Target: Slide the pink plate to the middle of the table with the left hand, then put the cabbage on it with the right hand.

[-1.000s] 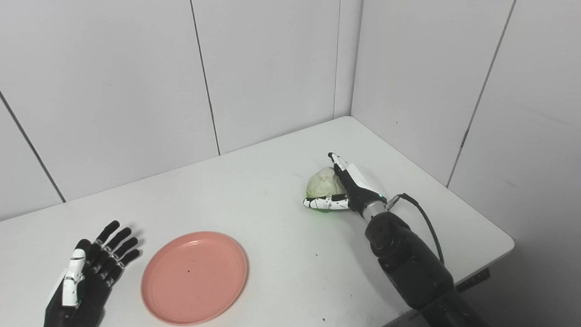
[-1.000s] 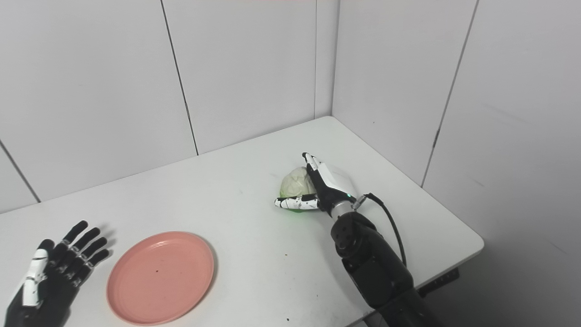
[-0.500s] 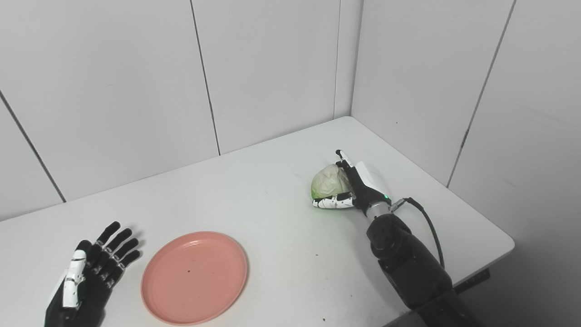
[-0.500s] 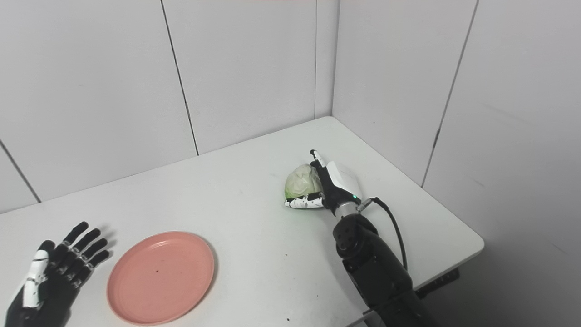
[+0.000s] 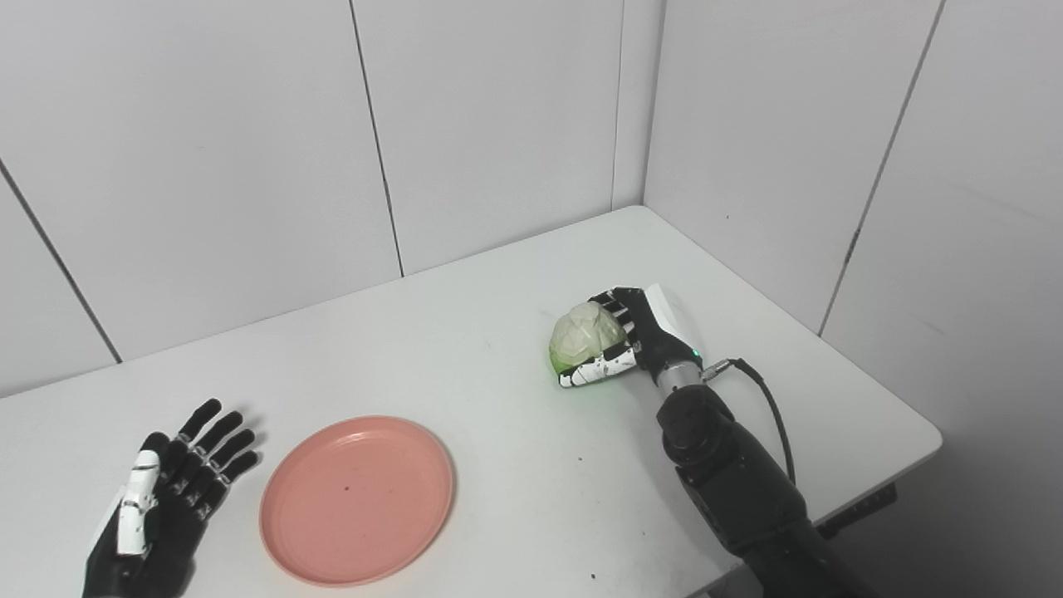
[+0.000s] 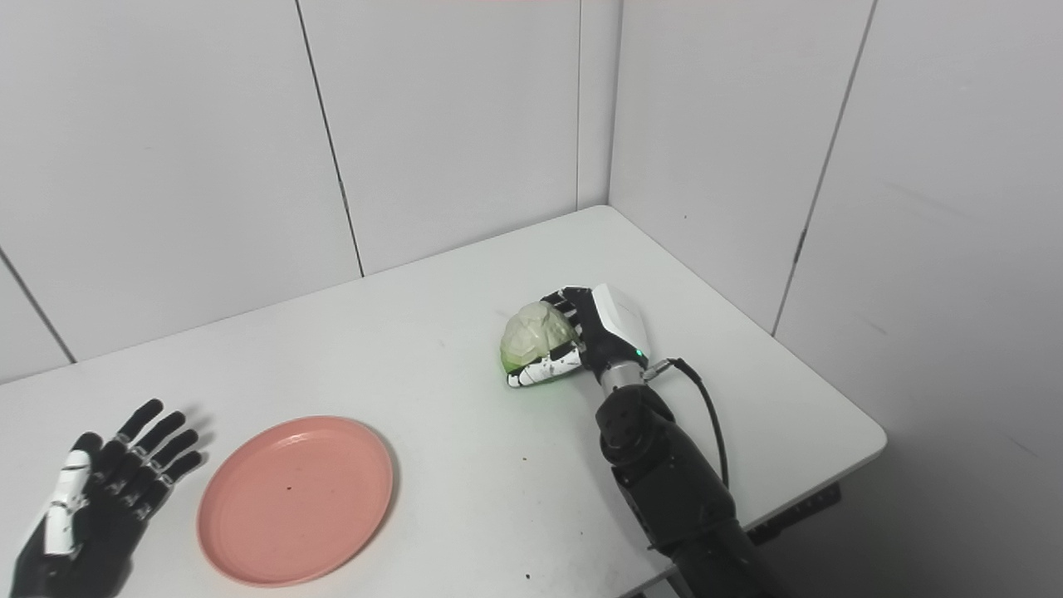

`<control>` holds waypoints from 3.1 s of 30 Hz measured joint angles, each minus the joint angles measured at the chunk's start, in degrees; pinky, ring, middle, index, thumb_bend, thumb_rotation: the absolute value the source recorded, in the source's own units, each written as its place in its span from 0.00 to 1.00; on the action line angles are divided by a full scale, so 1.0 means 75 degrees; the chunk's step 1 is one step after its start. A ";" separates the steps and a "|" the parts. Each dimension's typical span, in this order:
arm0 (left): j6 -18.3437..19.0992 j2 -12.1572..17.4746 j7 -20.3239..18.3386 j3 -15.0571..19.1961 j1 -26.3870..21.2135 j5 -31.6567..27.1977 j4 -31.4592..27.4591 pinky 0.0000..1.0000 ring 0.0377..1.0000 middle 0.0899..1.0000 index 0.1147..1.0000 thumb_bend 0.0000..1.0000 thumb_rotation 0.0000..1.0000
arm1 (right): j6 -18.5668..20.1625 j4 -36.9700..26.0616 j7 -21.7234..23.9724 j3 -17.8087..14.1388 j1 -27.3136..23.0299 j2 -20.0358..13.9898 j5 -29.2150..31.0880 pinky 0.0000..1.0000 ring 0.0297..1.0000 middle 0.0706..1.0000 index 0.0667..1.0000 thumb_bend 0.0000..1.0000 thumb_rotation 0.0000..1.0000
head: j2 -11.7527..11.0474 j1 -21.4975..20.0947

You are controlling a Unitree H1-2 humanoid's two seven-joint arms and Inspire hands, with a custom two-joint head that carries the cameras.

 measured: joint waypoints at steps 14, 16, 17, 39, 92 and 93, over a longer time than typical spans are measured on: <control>0.0041 -0.0002 0.0059 -0.0042 0.0012 0.0003 -0.0066 0.87 0.87 0.88 0.87 0.51 1.00 | -0.0007 -0.0179 -0.0030 -0.0024 0.0055 -0.0001 0.0139 0.35 0.39 0.42 0.45 0.52 0.13 | -0.0012 0.0211; 0.0041 -0.0008 0.0087 -0.0056 0.0012 0.0005 -0.0080 0.86 0.87 0.88 0.87 0.51 1.00 | -0.0008 -0.0405 -0.0029 -0.0024 0.0120 -0.0007 0.0131 0.36 0.40 0.43 0.45 0.52 0.13 | 0.0000 0.0257; 0.0041 -0.0011 0.0112 -0.0061 0.0015 0.0006 -0.0093 0.86 0.87 0.88 0.87 0.51 1.00 | -0.0006 -0.0580 -0.0025 -0.0019 0.0146 -0.0007 0.0125 0.34 0.40 0.42 0.45 0.52 0.13 | -0.0012 0.0316; 0.0448 -0.0551 0.1012 -0.0559 0.0357 0.0333 -0.1034 0.88 0.89 0.90 0.89 0.48 1.00 | 0.0408 -0.3170 0.1001 0.0496 -0.0169 0.0423 -0.0069 0.31 0.36 0.41 0.45 0.52 0.13 | 0.0187 0.1980; 0.1970 -0.1601 0.2167 -0.0912 0.0540 0.1331 -0.2285 0.88 0.88 0.88 0.87 0.43 1.00 | -0.0234 -0.2583 0.1673 0.2457 0.0377 0.2015 -0.0327 0.31 0.36 0.39 0.50 0.52 0.00 | 0.1101 0.3434; 0.1974 -0.1591 0.2154 -0.0912 0.0544 0.1331 -0.2292 0.88 0.88 0.88 0.87 0.43 1.00 | -0.0308 -0.2583 0.1639 0.2445 0.0384 0.2004 -0.0337 0.31 0.36 0.39 0.50 0.52 0.00 | 0.1113 0.3399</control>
